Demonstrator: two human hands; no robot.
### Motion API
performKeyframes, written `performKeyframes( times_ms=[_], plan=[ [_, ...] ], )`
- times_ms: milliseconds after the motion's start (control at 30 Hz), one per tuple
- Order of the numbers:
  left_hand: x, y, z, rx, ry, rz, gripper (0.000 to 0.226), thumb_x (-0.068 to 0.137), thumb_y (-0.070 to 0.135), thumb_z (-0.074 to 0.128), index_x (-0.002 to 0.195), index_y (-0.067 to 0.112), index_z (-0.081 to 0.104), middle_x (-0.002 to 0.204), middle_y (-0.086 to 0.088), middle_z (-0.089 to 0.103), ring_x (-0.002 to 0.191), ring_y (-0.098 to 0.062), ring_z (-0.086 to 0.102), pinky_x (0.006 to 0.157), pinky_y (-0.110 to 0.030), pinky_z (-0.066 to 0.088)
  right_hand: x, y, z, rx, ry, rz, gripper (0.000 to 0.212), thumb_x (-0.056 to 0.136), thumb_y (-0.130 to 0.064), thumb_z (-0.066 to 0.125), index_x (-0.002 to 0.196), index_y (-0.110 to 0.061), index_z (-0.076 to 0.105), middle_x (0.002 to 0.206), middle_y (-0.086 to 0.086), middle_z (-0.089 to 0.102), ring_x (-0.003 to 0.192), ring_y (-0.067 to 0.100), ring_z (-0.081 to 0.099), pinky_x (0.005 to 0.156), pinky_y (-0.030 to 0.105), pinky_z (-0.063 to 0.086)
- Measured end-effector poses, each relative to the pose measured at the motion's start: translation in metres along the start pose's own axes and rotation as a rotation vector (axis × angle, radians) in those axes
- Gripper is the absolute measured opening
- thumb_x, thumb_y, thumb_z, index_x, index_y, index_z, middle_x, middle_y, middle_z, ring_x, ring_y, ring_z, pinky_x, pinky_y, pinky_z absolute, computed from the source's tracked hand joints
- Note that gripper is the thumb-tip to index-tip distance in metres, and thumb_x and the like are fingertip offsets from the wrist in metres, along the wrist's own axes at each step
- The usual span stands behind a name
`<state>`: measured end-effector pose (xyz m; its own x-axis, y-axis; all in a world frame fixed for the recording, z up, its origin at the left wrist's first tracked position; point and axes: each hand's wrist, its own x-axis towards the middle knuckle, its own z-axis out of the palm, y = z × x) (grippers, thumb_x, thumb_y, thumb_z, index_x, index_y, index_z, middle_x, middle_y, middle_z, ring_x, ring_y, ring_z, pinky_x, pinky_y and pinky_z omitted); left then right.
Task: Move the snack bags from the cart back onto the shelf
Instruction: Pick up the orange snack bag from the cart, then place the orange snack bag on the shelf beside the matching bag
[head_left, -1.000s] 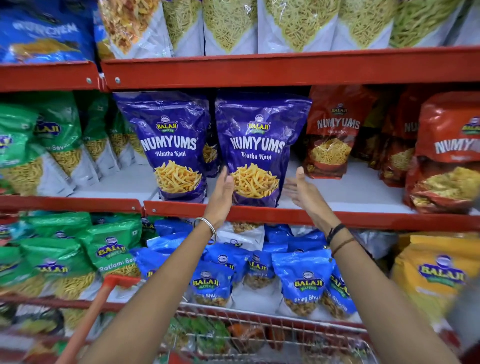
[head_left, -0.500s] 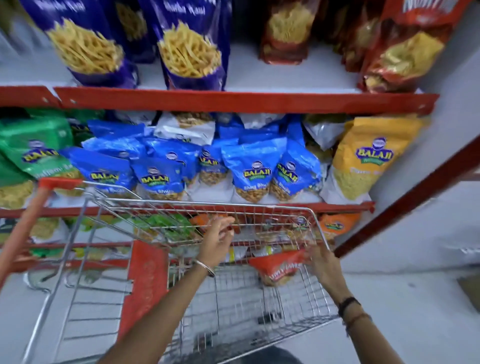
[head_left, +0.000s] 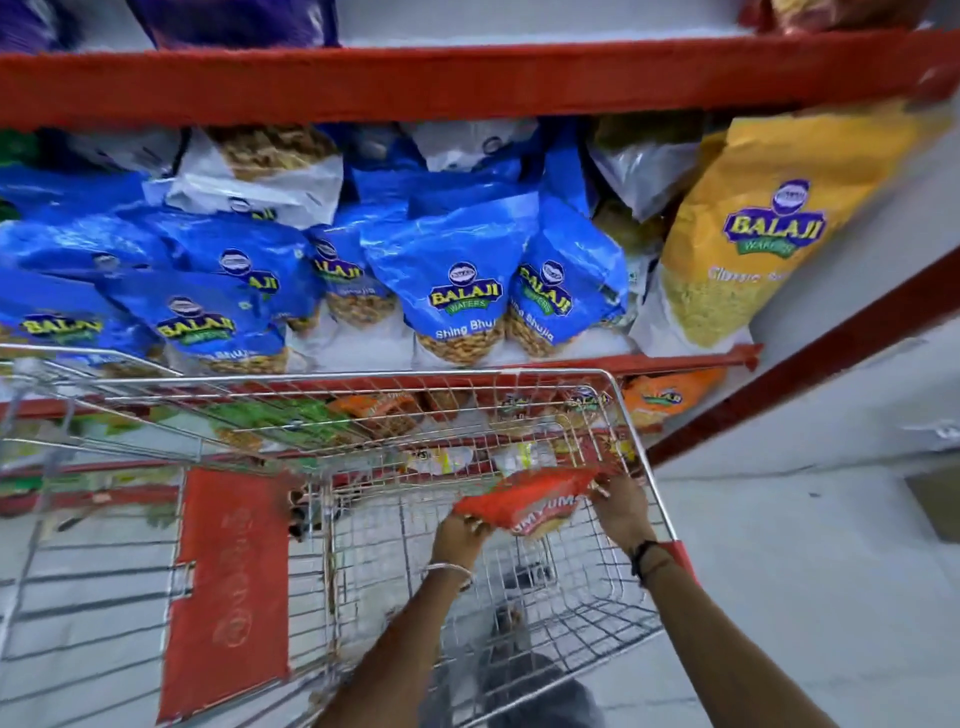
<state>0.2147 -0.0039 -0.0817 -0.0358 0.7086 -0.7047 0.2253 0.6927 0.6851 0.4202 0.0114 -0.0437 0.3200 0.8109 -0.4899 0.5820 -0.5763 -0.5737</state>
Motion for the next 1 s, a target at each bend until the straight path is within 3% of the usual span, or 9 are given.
performKeyframes(
  times_ms=[100, 167, 267, 367, 433, 600, 700, 800, 1000],
  plan=[
    [0.003, 0.009, -0.003, 0.206, 0.098, -0.019, 0.025, 0.079, 0.006, 0.063, 0.102, -0.004, 0.063, 0.109, -0.021, 0.068, 0.087, -0.015, 0.054, 0.07, -0.023, 0.045, 0.003, -0.002, 0.002, 0.013, 0.04, -0.029, 0.023, 0.085, 0.003, 0.051, 0.103, 0.002, 0.066, 0.109, 0.019, 0.069, 0.097, 0.024, 0.062, 0.075, 0.014, 0.041],
    [0.003, 0.015, -0.007, 0.196, 0.11, 0.148, 0.024, 0.078, -0.004, 0.061, 0.101, -0.008, 0.064, 0.106, -0.024, 0.068, 0.095, -0.025, 0.063, 0.079, -0.03, 0.047, 0.0, -0.004, 0.0, -0.012, 0.077, -0.03, 0.022, 0.086, 0.0, 0.052, 0.1, -0.003, 0.068, 0.103, 0.017, 0.072, 0.092, 0.026, 0.064, 0.084, 0.033, 0.051],
    [-0.002, 0.029, -0.021, 0.268, 0.144, 0.283, 0.019, 0.079, -0.004, 0.058, 0.098, -0.005, 0.063, 0.096, -0.027, 0.07, 0.091, -0.038, 0.065, 0.078, -0.037, 0.051, -0.011, -0.006, -0.008, -0.064, 0.109, -0.102, 0.019, 0.087, -0.004, 0.05, 0.097, -0.005, 0.066, 0.094, 0.017, 0.072, 0.084, 0.03, 0.065, 0.077, 0.043, 0.054],
    [-0.018, 0.05, -0.044, 0.207, 0.12, 0.351, 0.021, 0.082, 0.0, 0.053, 0.091, 0.018, 0.06, 0.082, -0.015, 0.066, 0.077, -0.032, 0.061, 0.072, -0.044, 0.052, -0.03, -0.018, -0.021, 0.085, 0.097, -0.168, 0.006, 0.086, -0.005, 0.055, 0.083, -0.008, 0.059, 0.087, 0.019, 0.069, 0.084, 0.036, 0.065, 0.075, 0.05, 0.054],
    [-0.033, 0.07, -0.058, 0.208, 0.138, 0.383, 0.031, 0.083, 0.002, 0.051, 0.081, 0.033, 0.053, 0.08, -0.012, 0.064, 0.076, -0.03, 0.062, 0.074, -0.048, 0.055, -0.05, -0.034, -0.032, 0.261, 0.072, -0.187, 0.016, 0.087, -0.006, 0.055, 0.073, -0.013, 0.052, 0.082, 0.018, 0.066, 0.082, 0.037, 0.065, 0.077, 0.058, 0.053],
    [-0.091, 0.147, -0.088, 0.078, 0.159, 0.484, 0.025, 0.083, 0.006, 0.051, 0.082, 0.031, 0.055, 0.089, -0.012, 0.065, 0.091, -0.042, 0.065, 0.082, -0.053, 0.055, -0.09, -0.091, -0.084, 0.388, 0.162, -0.451, 0.013, 0.086, -0.017, 0.059, 0.074, -0.017, 0.056, 0.072, 0.0, 0.066, 0.069, 0.017, 0.066, 0.066, 0.033, 0.055],
    [-0.128, 0.207, -0.099, -0.167, 0.115, 0.585, 0.026, 0.09, 0.004, 0.046, 0.102, 0.027, 0.053, 0.091, 0.004, 0.061, 0.085, -0.03, 0.064, 0.073, -0.043, 0.059, -0.107, -0.14, -0.128, 0.597, 0.163, -0.587, 0.019, 0.088, -0.013, 0.057, 0.071, -0.021, 0.053, 0.073, -0.007, 0.068, 0.07, 0.004, 0.067, 0.062, 0.018, 0.055],
    [-0.175, 0.267, -0.108, -0.319, 0.121, 0.754, 0.02, 0.092, 0.004, 0.043, 0.091, 0.023, 0.047, 0.091, 0.003, 0.057, 0.084, -0.019, 0.06, 0.056, -0.018, 0.056, -0.119, -0.193, -0.177, 0.79, 0.124, -0.681, 0.029, 0.088, -0.01, 0.054, 0.064, -0.022, 0.043, 0.077, 0.012, 0.057, 0.076, 0.019, 0.062, 0.063, 0.021, 0.056],
    [-0.244, 0.385, -0.126, -0.465, 0.151, 1.043, 0.031, 0.091, 0.002, 0.042, 0.068, 0.021, 0.032, 0.074, -0.004, 0.047, 0.07, -0.017, 0.052, 0.054, -0.021, 0.057, -0.139, -0.296, -0.27, 1.001, 0.136, -0.951, 0.026, 0.088, -0.003, 0.051, 0.068, -0.019, 0.045, 0.062, -0.01, 0.059, 0.06, 0.0, 0.06, 0.057, 0.018, 0.056]
  ],
)
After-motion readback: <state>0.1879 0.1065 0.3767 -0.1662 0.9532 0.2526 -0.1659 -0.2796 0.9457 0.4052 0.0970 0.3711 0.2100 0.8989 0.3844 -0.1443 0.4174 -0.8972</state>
